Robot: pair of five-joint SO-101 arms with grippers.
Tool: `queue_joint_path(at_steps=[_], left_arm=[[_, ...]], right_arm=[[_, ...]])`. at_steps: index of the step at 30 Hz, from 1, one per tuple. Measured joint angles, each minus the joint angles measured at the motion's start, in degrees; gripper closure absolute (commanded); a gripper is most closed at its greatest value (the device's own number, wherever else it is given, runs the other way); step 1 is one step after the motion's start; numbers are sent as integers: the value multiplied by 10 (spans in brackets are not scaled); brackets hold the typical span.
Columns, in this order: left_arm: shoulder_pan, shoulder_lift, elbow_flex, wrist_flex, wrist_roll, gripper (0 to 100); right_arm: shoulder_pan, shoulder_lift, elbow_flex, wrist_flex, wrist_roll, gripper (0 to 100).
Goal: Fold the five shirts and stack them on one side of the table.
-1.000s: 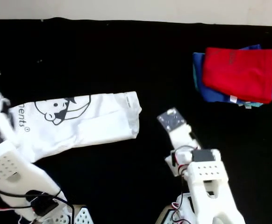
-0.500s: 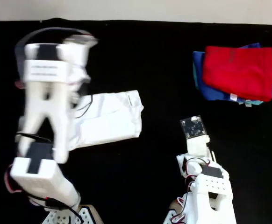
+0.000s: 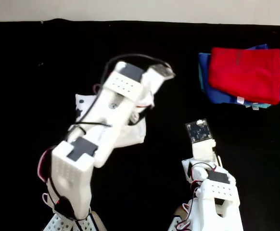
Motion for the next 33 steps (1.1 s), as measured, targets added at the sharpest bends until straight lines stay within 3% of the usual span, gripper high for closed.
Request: queue_joint_path(at_steps=[6,12,15,21,27,33], left_arm=[[-2,16,-15,-15,0,776],[-28,16,-156,86,0,851],[-75,15,-221,126,0,996],[-153,53,-197,131,0,991],[-130,116,-145,131,0,991],[-31,122,-125,131,46,991]], right_arm=[[2,0,1,0,0,993],[2,0,1,0,0,993],[2,0,1,0,0,993],[2,0,1,0,0,993],[2,0,1,0,0,993],[3,0,1,0,0,993]])
